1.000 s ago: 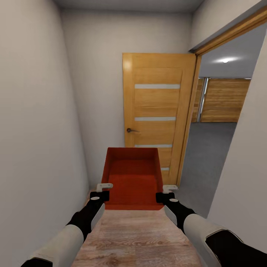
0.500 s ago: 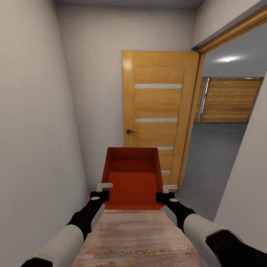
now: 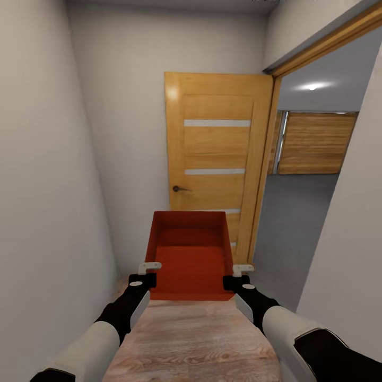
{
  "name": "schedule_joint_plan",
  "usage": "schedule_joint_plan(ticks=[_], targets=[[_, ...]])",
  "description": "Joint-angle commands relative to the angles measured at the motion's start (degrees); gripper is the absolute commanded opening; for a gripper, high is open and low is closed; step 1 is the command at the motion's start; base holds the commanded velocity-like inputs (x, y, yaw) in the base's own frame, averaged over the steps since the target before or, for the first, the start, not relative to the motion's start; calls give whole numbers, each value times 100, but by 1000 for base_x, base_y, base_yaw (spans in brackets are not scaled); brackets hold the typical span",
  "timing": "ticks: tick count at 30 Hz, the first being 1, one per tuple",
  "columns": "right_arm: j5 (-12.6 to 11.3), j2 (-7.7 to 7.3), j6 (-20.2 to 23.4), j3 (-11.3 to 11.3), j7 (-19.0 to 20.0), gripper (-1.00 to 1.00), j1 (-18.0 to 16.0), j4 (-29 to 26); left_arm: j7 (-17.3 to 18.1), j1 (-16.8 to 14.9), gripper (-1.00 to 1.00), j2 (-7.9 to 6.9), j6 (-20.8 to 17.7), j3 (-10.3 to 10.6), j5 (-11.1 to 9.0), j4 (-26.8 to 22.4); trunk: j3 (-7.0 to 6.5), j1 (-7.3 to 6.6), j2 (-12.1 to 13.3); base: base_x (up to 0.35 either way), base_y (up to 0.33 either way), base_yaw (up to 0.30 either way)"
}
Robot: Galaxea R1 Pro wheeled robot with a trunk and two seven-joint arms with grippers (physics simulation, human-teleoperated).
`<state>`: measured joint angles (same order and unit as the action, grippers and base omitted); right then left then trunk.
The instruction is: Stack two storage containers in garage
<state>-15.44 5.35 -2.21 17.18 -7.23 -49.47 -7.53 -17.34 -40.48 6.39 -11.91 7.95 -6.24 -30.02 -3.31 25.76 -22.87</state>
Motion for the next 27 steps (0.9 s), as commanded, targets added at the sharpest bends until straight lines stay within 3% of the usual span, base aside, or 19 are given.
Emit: schedule_joint_plan(ticks=[1,15,27], targets=[[-100,-48,-25,-66,-33,-100,-1,23,-68,-4,-100,-217,75,-461,87,-30,2,2,-5,0,0,-231],[-100,-52,-26,-66,-33,-100,-1,23,-68,-4,-100,-209,68,-461,87,-15,2,2,-5,12,12,-228],[-100,-53,-28,-66,-33,-100,-1,23,-68,-4,-100,-209,70,-461,87,-15,2,2,-5,205,221,-32]])
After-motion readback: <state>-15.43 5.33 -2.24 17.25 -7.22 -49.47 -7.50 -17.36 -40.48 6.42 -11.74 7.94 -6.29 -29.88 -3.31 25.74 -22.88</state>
